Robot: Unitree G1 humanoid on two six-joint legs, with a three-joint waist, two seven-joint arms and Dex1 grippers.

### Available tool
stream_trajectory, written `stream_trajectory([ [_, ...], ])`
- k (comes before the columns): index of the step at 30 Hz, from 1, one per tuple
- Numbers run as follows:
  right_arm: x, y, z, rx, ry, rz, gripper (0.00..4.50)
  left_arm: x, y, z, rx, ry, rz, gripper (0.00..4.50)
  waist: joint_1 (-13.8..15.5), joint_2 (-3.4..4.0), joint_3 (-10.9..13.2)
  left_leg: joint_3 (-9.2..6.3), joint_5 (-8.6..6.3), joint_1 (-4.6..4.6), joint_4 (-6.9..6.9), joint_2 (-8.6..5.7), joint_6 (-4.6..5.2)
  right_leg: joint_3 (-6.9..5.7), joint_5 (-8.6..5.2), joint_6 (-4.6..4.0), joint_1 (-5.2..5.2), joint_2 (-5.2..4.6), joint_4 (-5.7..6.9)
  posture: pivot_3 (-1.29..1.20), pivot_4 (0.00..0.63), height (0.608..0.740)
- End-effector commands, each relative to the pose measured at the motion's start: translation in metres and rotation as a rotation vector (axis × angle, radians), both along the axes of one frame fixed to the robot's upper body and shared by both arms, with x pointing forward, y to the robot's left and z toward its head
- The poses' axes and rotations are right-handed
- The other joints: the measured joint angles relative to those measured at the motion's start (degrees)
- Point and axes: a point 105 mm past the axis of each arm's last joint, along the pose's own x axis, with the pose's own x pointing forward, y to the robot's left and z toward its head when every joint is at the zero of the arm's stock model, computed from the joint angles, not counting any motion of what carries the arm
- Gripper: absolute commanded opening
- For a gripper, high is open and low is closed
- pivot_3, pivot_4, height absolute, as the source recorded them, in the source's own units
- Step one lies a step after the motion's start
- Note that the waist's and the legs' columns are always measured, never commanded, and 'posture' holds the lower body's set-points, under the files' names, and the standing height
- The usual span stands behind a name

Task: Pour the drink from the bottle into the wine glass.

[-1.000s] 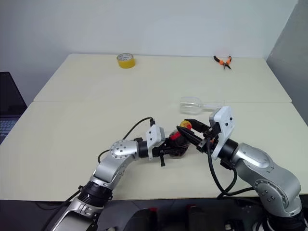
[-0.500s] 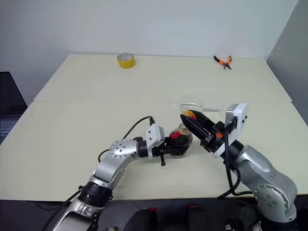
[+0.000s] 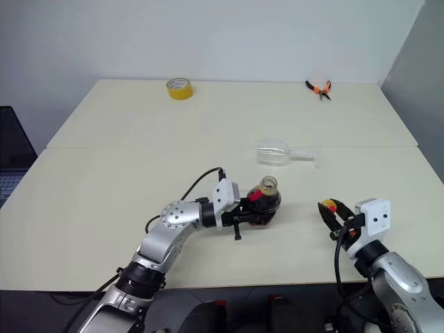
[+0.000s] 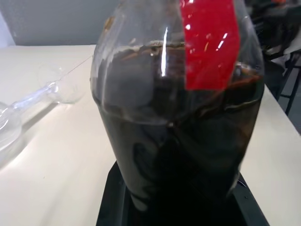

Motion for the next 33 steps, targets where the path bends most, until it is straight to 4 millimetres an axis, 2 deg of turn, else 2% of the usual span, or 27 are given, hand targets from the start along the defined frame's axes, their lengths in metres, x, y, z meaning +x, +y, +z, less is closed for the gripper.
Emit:
stream_trajectory([
  [1, 0.009, -0.013, -0.006, -0.079, -0.045, -0.053, 1.24, -0.002, -0.006, 0.02, -0.048, -0.072, -0.036, 0.64, 0.1, 0.0, 0.0, 0.0, 0.0, 0.0, 0.0, 0.0, 0.0, 0.01, 0.0, 0.0, 0.0, 0.01, -0.01, 0.0, 0.15, 0.74],
  [5, 0.019, -0.02, -0.03, -0.077, -0.001, -0.075, 1.24, -0.003, -0.008, 0.021, -0.048, -0.077, -0.044, 0.64, 0.1, 0.01, 0.0, 0.06, 0.0, 0.0, 0.01, -0.01, 0.0, 0.05, 0.0, 0.0, 0.0, 0.01, -0.02, 0.0, 0.15, 0.74],
  [11, 0.02, -0.022, -0.047, -0.066, 0.018, -0.065, 1.24, -0.003, -0.009, 0.023, -0.053, -0.078, -0.039, 0.64, 0.2, 0.03, 0.0, 0.06, 0.0, -0.01, 0.0, -0.01, 0.0, 0.05, 0.0, -0.01, 0.0, -0.01, -0.01, 0.0, 0.15, 0.74],
  [20, 0.013, -0.016, -0.058, -0.037, 0.073, -0.018, 4.25, -0.001, -0.008, 0.023, -0.053, -0.083, -0.027, 0.64, 0.2, 0.03, 0.0, 0.05, 0.0, 0.0, 0.01, -0.01, 0.0, 0.05, 0.0, -0.01, 0.0, -0.03, 0.01, 0.0, 0.15, 0.74],
  [21, 0.012, -0.016, -0.058, -0.035, 0.077, -0.016, 4.5, 0.0, -0.007, 0.024, -0.054, -0.084, -0.021, 0.64, 0.2, 0.03, 0.0, 0.05, 0.0, 0.0, 0.01, -0.01, 0.0, 0.05, 0.0, -0.01, 0.0, -0.03, 0.01, 0.0, 0.15, 0.74],
  [22, 0.011, -0.015, -0.058, -0.026, 0.079, -0.013, 4.5, 0.001, -0.006, 0.024, -0.055, -0.085, -0.013, 0.64, 0.2, 0.04, 0.0, 0.05, 0.0, 0.0, 0.01, -0.01, 0.0, 0.05, 0.0, -0.01, 0.0, -0.03, 0.01, 0.0, 0.15, 0.74],
  [27, 0.009, -0.013, -0.049, -0.029, 0.04, -0.026, 4.5, 0.008, 0.001, 0.025, -0.061, -0.099, 0.042, 0.64, 0.2, 0.04, 0.0, 0.03, 0.0, 0.0, 0.01, 0.0, 0.0, 0.04, 0.0, -0.01, 0.0, -0.04, 0.02, 0.0, 0.15, 0.74],
  [28, 0.007, -0.01, -0.041, -0.043, 0.011, -0.02, 4.5, 0.012, 0.004, 0.026, -0.067, -0.107, 0.077, 0.64, 0.2, 0.04, 0.0, 0.03, 0.0, 0.0, 0.01, -0.01, 0.0, 0.04, 0.0, -0.01, 0.0, -0.04, 0.03, 0.0, 0.15, 0.74],
  [30, 0.006, 0.003, -0.013, -0.084, -0.103, 0.013, 4.5, 0.026, 0.017, 0.029, -0.092, -0.122, 0.192, 0.64, 0.1, 0.07, 0.0, 0.04, 0.0, 0.0, 0.02, -0.02, 0.0, 0.04, 0.0, -0.01, 0.0, -0.07, 0.04, 0.0, 0.15, 0.74],
  [32, 0.004, 0.025, 0.013, -0.084, -0.175, 0.102, 4.5, 0.039, 0.03, 0.032, -0.121, -0.136, 0.309, 0.64, 0.0, 0.06, 0.0, 0.03, 0.0, 0.01, 0.02, -0.02, 0.0, 0.06, 0.0, -0.01, -0.01, -0.07, 0.05, 0.0, 0.15, 0.74],
  [33, 0.002, 0.032, 0.02, -0.082, -0.186, 0.138, 4.5, 0.043, 0.034, 0.033, -0.132, -0.139, 0.345, 0.64, -0.1, 0.06, 0.0, 0.01, 0.0, 0.02, 0.02, -0.01, 0.0, 0.05, 0.0, 0.0, -0.02, -0.06, 0.08, 0.0, 0.15, 0.74],
])
